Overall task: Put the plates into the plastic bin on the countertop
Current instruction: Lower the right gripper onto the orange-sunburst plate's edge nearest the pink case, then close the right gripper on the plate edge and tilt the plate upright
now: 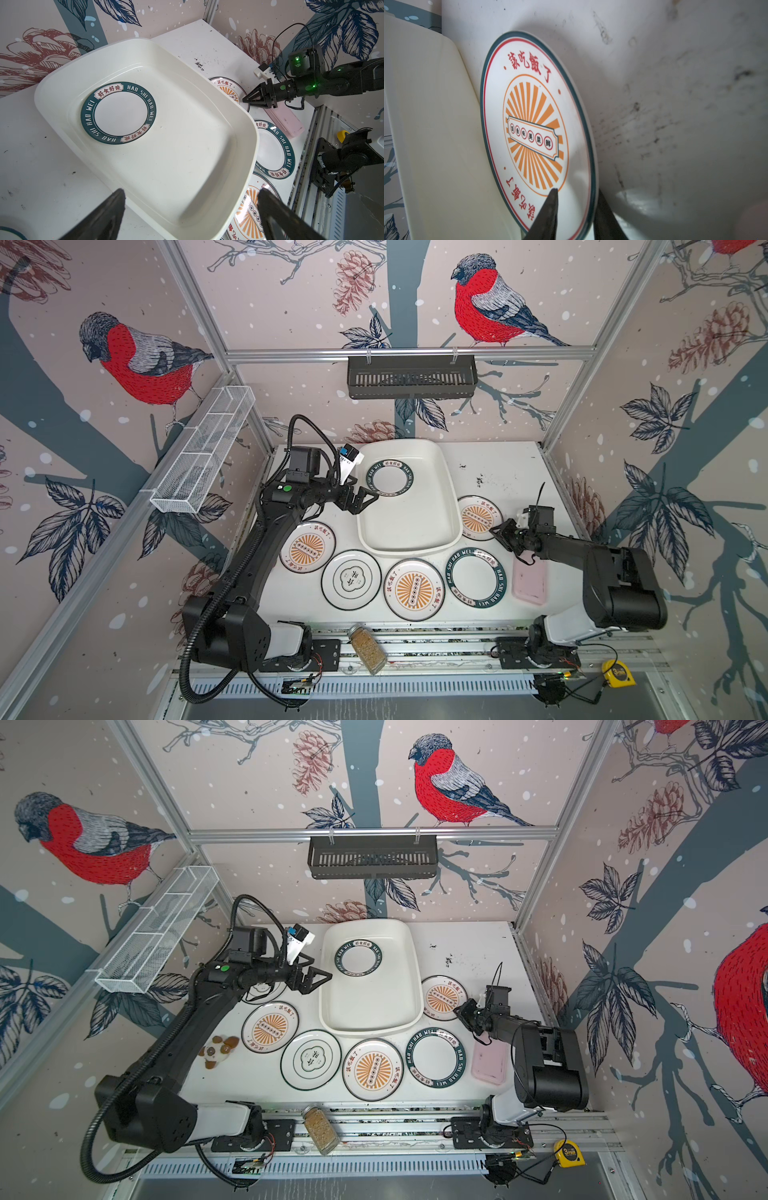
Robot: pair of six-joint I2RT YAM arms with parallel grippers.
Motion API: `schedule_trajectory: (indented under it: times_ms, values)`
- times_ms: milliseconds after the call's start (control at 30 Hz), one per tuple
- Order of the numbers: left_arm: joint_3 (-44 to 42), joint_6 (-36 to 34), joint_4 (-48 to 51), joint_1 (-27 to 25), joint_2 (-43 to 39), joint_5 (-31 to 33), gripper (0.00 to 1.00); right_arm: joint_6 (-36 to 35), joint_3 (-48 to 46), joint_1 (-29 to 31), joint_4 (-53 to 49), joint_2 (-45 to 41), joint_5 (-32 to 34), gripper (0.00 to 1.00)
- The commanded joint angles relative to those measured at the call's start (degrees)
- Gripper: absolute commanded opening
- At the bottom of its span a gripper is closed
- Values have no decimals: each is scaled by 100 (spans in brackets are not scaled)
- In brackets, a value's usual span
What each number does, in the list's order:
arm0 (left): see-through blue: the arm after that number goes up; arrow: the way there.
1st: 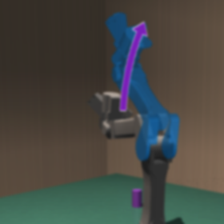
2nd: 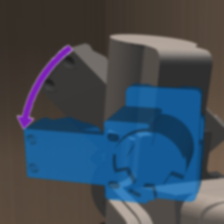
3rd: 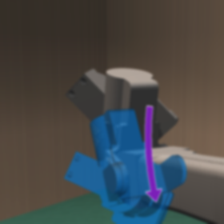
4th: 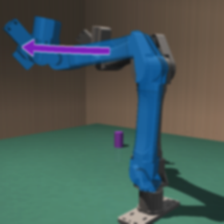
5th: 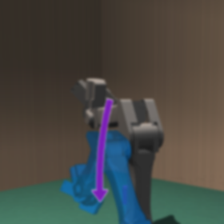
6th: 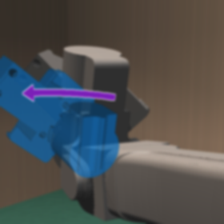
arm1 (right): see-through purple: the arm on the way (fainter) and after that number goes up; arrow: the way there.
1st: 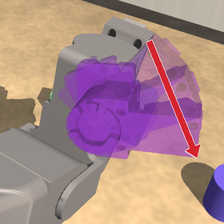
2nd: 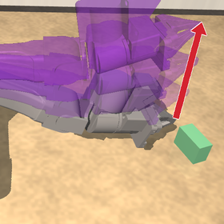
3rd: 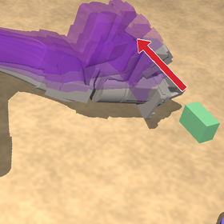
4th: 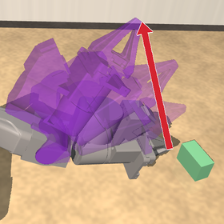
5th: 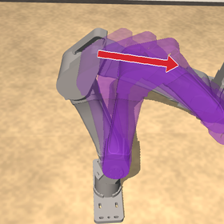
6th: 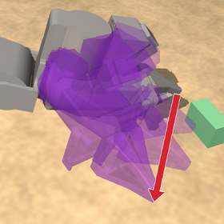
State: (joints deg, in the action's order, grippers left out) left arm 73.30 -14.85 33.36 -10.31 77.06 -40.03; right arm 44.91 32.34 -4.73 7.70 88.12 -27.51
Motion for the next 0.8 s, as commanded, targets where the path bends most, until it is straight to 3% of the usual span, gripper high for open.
schedule_trajectory:
  times_ms: [0, 767]
  values:
    - [-16, -1, -120, 2, -20, -42, 98, 105, 44, -18, 190, 116, 118, 31]
    - [-17, 17, -146, 2, 90, 22, 98, 135, 739, -483, 600, 1231, -492, 25]
